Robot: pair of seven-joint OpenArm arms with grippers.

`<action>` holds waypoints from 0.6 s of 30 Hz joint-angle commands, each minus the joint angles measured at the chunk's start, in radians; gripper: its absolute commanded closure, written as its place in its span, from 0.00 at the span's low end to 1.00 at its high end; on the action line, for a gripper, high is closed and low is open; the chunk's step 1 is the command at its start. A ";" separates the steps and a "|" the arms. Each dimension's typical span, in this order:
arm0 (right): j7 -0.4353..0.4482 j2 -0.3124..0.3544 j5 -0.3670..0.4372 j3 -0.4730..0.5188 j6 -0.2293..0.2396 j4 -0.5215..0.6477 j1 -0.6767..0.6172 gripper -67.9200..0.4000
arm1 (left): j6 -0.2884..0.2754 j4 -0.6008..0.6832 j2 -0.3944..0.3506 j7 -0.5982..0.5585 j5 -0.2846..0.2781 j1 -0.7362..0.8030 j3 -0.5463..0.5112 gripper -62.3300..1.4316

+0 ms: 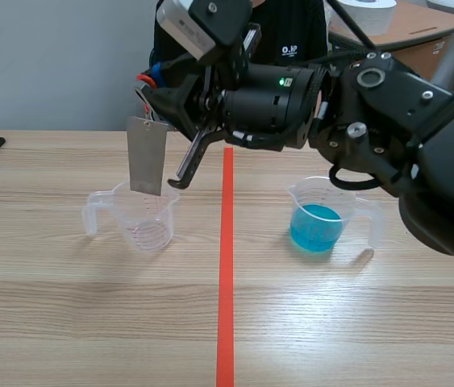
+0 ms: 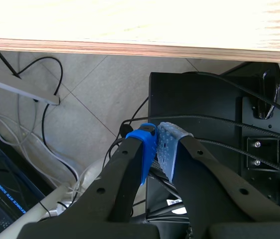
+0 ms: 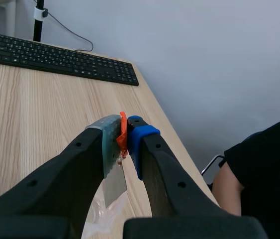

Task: Do the redox reaction experiment.
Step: 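Move the plate over the blue solution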

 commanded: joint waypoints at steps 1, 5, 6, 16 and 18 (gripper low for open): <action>-0.005 0.009 0.019 0.033 0.006 0.037 0.025 0.97 | -0.002 0.009 0.003 -0.013 -0.006 0.013 -0.003 0.90; -0.074 0.041 0.078 0.090 0.037 0.107 0.022 0.97 | -0.002 0.009 0.003 -0.013 -0.006 0.013 -0.003 0.90; -0.091 0.053 0.094 0.102 0.037 0.127 0.022 0.97 | -0.002 0.009 0.003 -0.013 -0.006 0.013 -0.003 0.90; -0.203 0.220 0.228 0.238 0.036 0.296 -0.034 0.97 | -0.002 0.009 0.003 -0.013 -0.006 0.013 -0.003 0.90; -0.203 0.254 0.251 0.280 0.037 0.311 -0.063 0.97 | -0.002 0.009 0.003 -0.013 -0.006 0.013 -0.003 0.90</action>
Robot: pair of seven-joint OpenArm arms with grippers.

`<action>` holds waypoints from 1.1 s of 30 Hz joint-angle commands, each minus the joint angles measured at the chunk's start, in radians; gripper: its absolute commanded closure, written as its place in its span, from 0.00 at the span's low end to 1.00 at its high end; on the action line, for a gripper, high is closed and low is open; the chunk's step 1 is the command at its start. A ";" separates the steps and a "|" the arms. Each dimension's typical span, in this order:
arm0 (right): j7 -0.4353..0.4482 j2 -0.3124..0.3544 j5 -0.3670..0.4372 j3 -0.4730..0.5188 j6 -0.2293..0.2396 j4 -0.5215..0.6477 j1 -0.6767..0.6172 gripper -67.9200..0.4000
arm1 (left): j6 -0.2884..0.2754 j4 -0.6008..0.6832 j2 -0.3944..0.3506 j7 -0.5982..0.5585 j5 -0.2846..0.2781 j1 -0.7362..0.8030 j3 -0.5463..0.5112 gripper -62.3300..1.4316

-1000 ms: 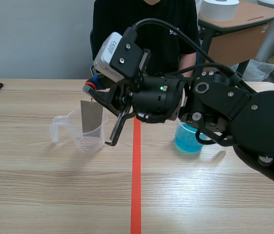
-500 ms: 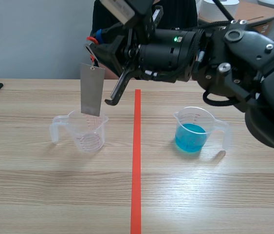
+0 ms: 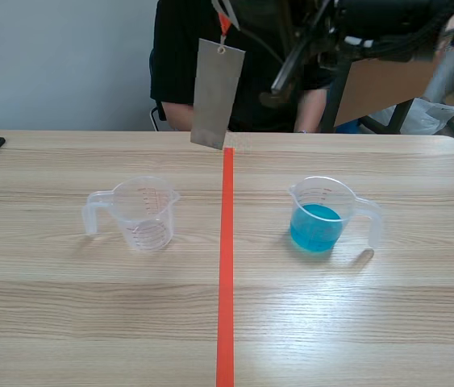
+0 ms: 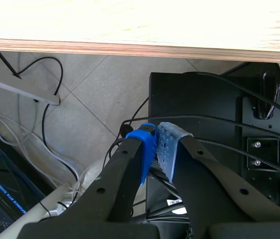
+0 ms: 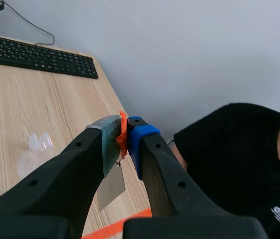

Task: Do the redox reaction experiment.
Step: 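Move the plate over the blue solution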

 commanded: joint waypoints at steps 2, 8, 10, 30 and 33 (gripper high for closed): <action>0.015 0.050 0.036 0.065 -0.005 0.013 -0.032 0.97 | -0.002 0.009 0.003 -0.013 -0.006 0.013 -0.003 0.90; 0.016 0.146 0.094 0.202 0.039 0.017 -0.132 0.97 | -0.002 0.009 0.003 -0.013 -0.006 0.014 -0.003 0.90; 0.016 0.175 0.115 0.248 0.041 0.017 -0.169 0.97 | -0.002 0.009 0.002 -0.013 -0.006 0.014 -0.003 0.90; 0.020 0.249 0.159 0.451 0.078 0.017 -0.368 0.97 | -0.002 0.009 0.002 -0.013 -0.006 0.027 -0.003 0.90; 0.019 0.249 0.158 0.451 0.078 0.017 -0.368 0.97 | -0.002 0.010 -0.017 -0.016 -0.007 0.039 -0.003 0.90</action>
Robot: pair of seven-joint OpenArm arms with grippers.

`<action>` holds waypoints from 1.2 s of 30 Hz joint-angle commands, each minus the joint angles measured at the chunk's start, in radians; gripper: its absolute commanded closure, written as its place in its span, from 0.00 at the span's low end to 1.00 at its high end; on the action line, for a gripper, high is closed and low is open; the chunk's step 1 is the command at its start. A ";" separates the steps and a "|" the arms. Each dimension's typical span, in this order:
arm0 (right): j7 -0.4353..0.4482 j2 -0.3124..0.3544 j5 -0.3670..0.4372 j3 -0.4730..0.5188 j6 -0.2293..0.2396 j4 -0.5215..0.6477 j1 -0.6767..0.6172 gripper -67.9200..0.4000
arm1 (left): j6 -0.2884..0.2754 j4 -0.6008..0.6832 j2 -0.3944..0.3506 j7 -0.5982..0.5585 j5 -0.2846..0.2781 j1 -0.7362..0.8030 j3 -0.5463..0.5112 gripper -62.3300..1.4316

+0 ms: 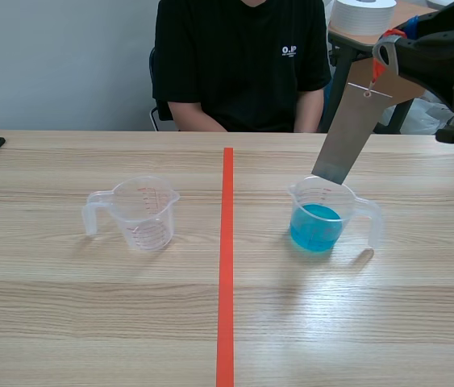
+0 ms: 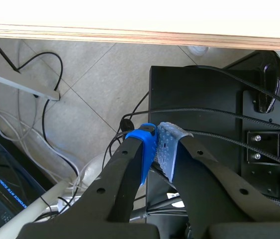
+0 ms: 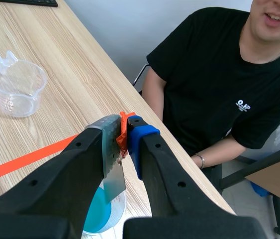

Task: Do the redox reaction experiment.
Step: 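Move the plate over the blue solution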

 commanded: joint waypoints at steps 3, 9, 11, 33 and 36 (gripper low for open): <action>0.009 0.007 0.011 0.007 -0.004 0.010 0.020 0.97 | -0.003 0.020 -0.063 -0.070 -0.014 0.056 -0.003 0.90; 0.009 0.007 0.011 0.007 -0.004 0.010 0.020 0.97 | -0.010 0.068 -0.239 -0.203 -0.018 0.117 -0.003 0.90; 0.009 0.007 0.011 0.007 -0.004 0.010 0.020 0.97 | -0.023 0.084 -0.303 -0.240 -0.030 0.126 -0.003 0.90; 0.008 0.006 0.011 0.007 -0.004 0.009 0.020 0.97 | -0.167 0.388 -0.690 -0.253 -0.028 -0.343 0.249 0.90; 0.008 0.005 0.011 0.007 -0.004 0.009 0.020 0.97 | -0.162 0.410 -0.666 -0.196 -0.013 -0.490 0.360 0.90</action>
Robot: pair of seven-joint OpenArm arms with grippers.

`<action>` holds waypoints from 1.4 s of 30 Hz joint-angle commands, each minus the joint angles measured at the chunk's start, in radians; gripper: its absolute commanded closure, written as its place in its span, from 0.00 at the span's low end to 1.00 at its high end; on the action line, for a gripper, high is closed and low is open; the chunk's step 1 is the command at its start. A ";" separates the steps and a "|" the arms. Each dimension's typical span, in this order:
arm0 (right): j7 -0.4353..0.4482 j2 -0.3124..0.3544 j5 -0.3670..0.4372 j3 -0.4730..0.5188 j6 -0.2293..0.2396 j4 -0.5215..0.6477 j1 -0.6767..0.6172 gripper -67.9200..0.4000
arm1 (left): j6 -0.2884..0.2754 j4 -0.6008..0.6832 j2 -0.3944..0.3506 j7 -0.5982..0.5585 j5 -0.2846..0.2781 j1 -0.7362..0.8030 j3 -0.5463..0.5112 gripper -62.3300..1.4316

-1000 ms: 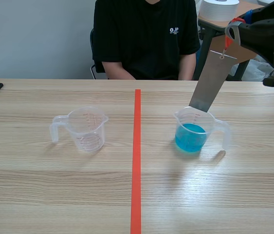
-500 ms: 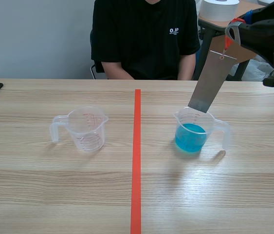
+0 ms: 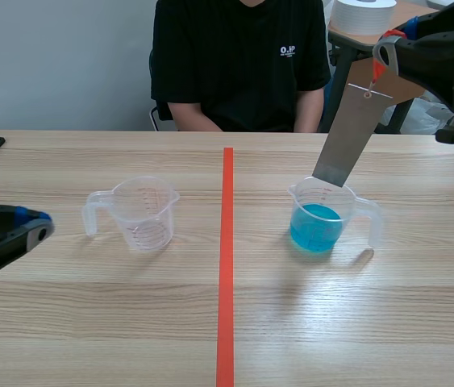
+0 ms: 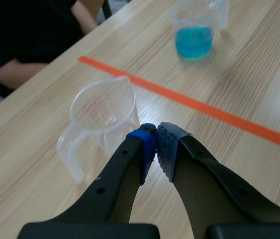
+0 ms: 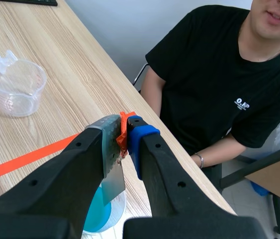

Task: Do the redox reaction experiment.
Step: 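Move the plate over the blue solution, then point at the plate with the left hand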

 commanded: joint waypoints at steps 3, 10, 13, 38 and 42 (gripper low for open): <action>0.011 0.005 0.011 0.007 -0.004 0.009 0.020 0.97 | 0.006 0.015 0.075 0.082 0.027 -0.169 0.117 0.90; 0.011 0.005 0.011 0.007 -0.004 0.009 0.020 0.97 | 0.033 0.001 0.235 0.167 0.148 -0.410 0.330 0.90; 0.011 0.005 0.011 0.007 -0.004 0.009 0.020 0.97 | 0.044 -0.024 0.314 0.198 0.214 -0.474 0.400 0.90; 0.011 0.005 0.011 0.007 -0.004 0.009 0.020 0.97 | 0.153 -0.554 0.716 0.206 0.275 -0.901 0.676 0.90; 0.011 0.005 0.011 0.007 -0.004 0.009 0.020 0.97 | 0.203 -0.598 0.774 0.205 0.300 -0.932 0.711 0.90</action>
